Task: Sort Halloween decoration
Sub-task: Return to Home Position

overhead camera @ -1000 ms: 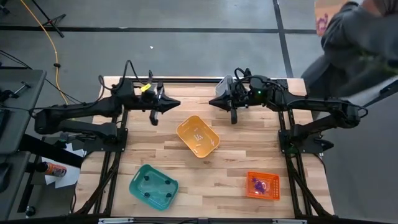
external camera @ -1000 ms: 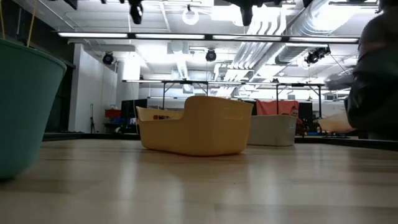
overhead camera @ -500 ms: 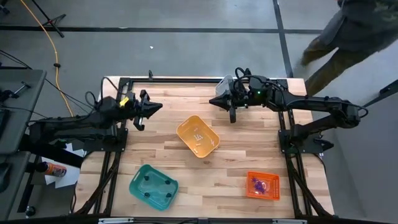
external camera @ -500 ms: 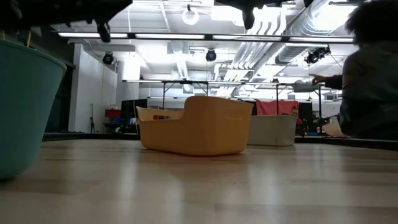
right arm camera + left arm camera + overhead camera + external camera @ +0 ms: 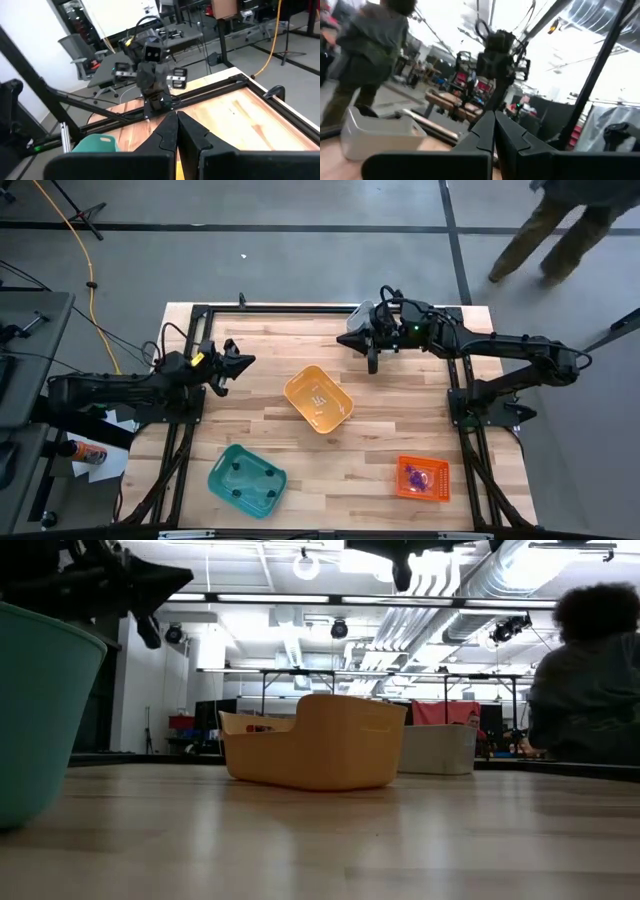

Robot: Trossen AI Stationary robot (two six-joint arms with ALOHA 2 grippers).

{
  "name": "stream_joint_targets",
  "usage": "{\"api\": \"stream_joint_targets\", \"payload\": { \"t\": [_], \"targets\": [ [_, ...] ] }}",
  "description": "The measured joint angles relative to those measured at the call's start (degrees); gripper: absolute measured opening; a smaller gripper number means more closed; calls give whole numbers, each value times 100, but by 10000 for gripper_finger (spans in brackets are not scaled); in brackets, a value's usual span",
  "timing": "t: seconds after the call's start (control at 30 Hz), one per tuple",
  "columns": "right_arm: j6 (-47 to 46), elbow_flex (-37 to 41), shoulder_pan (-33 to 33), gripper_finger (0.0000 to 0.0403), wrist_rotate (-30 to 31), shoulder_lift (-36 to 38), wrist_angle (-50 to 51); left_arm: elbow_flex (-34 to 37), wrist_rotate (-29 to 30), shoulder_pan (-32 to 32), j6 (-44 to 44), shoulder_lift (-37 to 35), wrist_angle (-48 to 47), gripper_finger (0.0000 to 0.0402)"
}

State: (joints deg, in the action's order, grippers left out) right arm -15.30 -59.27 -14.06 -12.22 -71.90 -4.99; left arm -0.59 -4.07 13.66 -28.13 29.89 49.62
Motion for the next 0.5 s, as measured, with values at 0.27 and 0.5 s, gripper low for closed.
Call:
{"api": "stream_joint_targets", "payload": {
  "t": [0.27,0.5],
  "targets": [
    [-281,0,-225,0,-5,0,-2,-14,400,-830,273,-24,-144,0],
    [-274,0,-241,0,-152,0,-6,-12,561,-1164,674,-52,-347,0]
  ]
}}
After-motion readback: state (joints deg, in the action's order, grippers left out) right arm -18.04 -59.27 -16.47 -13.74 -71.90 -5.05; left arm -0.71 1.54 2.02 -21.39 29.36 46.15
